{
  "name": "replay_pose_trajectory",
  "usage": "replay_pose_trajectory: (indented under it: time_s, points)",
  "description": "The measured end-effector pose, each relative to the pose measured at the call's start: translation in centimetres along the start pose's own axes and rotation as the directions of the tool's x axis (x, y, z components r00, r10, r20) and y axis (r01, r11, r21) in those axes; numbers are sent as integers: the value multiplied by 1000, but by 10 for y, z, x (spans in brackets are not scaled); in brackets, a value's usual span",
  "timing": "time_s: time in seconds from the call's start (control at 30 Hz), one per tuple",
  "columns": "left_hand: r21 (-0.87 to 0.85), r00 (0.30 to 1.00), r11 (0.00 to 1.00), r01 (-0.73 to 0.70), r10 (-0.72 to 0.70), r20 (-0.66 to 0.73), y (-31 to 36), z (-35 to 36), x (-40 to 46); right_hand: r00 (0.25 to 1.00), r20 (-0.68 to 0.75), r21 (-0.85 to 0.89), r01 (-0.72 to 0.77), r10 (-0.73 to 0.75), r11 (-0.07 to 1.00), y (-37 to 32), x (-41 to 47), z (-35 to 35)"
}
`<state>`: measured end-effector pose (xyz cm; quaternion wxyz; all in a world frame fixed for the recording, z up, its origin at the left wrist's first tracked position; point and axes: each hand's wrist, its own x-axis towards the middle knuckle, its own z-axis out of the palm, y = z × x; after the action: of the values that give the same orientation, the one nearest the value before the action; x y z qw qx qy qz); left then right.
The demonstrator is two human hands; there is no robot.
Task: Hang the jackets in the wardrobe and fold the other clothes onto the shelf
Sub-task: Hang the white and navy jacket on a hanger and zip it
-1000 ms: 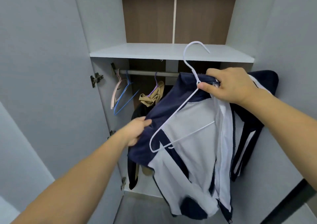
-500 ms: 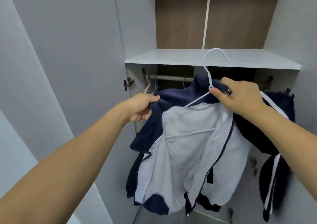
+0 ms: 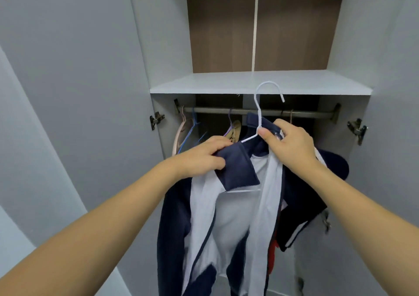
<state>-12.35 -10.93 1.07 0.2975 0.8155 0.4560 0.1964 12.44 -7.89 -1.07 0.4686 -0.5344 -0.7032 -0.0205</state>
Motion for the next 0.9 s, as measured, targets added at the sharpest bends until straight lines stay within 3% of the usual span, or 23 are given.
replay_pose_trajectory:
  time_s: [0.07,0.1,0.17,0.3,0.5,0.57,0.67,0.77,0.83,0.9]
  points:
    - [298,989,950,91,-51,-139,-19,9,1,999,2,-12,-49,49,999,6,-4,4]
    - [340,971,925,169,-97,-219,-24,11,1,997,8,-10,-81,81,997,9,-5,5]
    - [300,943,916,268,-185,-277,-34,15,1,989,30,-18,-148,148,989,14,-7,8]
    - [270,969,945,184,-128,-210,-31,24,-3,989,71,-38,-126,128,991,20,-19,15]
    - [49,959,988,148,-131,-250,-1,44,21,983,128,194,-156,133,969,26,-31,20]
    - [-78,957,979,189,-201,-211,4,55,28,992,86,142,-108,96,984,31,-31,18]
    - [-375,939,882,286,-336,-74,10,75,36,991,77,-65,-106,110,992,43,-32,11]
    - [-602,893,713,360,-450,2,17,95,51,949,248,-119,-171,196,978,55,-32,1]
    - [-674,867,630,385,-497,31,26,106,64,886,353,-113,-278,301,954,62,-25,-6]
    - [-685,868,614,392,-494,54,35,116,83,839,364,-140,-379,404,915,71,-12,-10]
